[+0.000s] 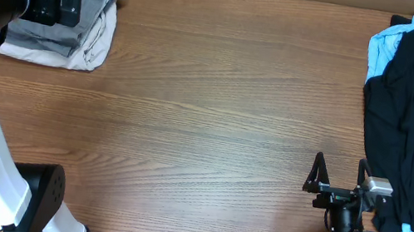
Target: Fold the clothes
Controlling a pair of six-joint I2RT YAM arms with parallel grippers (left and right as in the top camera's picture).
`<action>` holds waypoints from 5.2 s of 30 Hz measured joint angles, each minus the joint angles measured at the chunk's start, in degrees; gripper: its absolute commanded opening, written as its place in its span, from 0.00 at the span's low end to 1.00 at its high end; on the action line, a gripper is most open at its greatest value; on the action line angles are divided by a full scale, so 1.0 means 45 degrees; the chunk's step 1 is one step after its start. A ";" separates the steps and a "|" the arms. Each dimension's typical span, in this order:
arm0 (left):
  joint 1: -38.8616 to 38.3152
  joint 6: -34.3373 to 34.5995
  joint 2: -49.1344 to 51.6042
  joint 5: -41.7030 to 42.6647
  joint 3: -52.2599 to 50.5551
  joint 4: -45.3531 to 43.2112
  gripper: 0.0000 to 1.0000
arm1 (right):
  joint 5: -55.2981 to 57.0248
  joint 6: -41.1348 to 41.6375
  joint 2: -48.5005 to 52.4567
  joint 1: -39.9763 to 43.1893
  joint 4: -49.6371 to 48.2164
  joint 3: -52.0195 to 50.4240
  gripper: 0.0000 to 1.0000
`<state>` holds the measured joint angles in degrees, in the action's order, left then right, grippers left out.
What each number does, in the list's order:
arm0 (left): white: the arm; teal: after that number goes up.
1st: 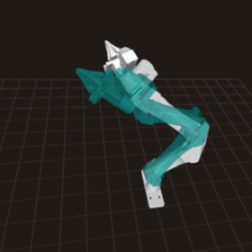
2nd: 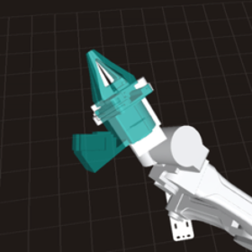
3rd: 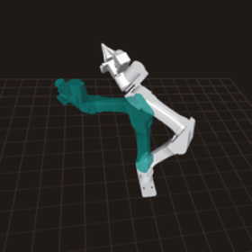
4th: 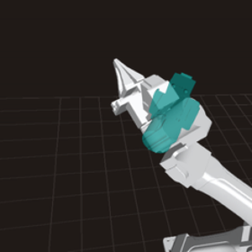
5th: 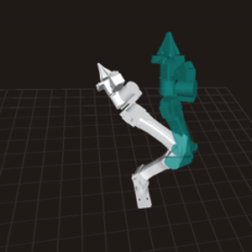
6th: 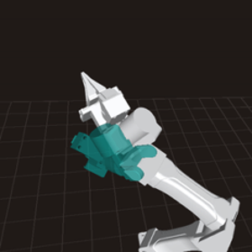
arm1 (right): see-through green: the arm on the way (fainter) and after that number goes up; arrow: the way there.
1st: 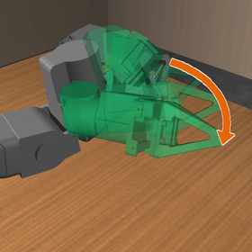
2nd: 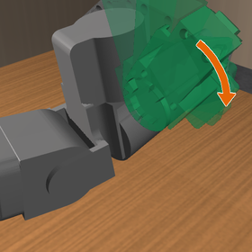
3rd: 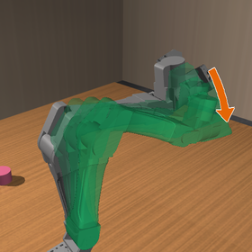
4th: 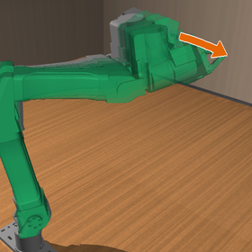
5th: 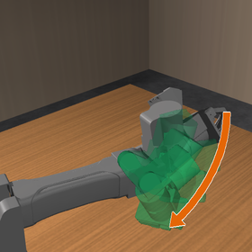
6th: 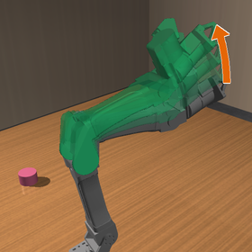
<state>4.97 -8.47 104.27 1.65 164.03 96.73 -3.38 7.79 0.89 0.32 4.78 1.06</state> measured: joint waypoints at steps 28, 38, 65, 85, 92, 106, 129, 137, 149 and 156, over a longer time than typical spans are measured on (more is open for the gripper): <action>0.0000 0.0000 0.0000 0.0000 0.0000 0.0000 1.00 | 0.0005 0.0000 0.0000 -0.0005 0.0000 0.0000 1.00; -0.0024 0.0000 -0.0185 -0.0136 -0.0549 -0.0019 1.00 | 0.0000 0.0005 0.0000 -0.0005 -0.0010 0.0000 1.00; -0.0112 0.0471 -1.1230 0.1753 -2.1823 -1.3056 1.00 | 0.0078 -0.0015 -0.0010 -0.0010 0.0015 0.0000 1.00; -0.0112 0.1472 -2.1119 0.1768 -3.5127 -2.2620 1.00 | 0.0092 -0.0019 -0.0010 -0.0005 0.0010 0.0000 1.00; -0.0112 0.1812 -2.2921 0.1243 -3.6258 -2.2479 1.00 | 0.0097 -0.0019 -0.0010 -0.0010 0.0005 0.0000 1.00; -0.0107 0.2006 -2.2984 0.1054 -3.6346 -2.0648 1.00 | 0.0092 -0.0024 -0.0010 -0.0010 0.0010 0.0000 1.00; -0.0107 0.2011 -2.2979 0.1054 -3.6346 -2.0648 1.00 | 0.0092 -0.0024 -0.0010 -0.0010 0.0005 0.0000 1.00; -0.0107 0.2016 -2.2979 0.1049 -3.6346 -2.0648 1.00 | 0.0097 -0.0015 -0.0010 -0.0010 0.0010 0.0000 1.00; -0.0107 0.2142 -2.2979 0.1049 -3.6346 -2.0648 1.00 | 0.0092 -0.0019 -0.0010 -0.0010 0.0005 0.0000 1.00; -0.0107 0.2147 -2.2979 0.1049 -3.6346 -2.0648 1.00 | 0.0097 -0.0015 -0.0010 -0.0010 0.0005 0.0000 1.00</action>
<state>4.49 1.19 0.86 6.37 0.47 3.81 -2.94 7.73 0.84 0.27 4.80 1.06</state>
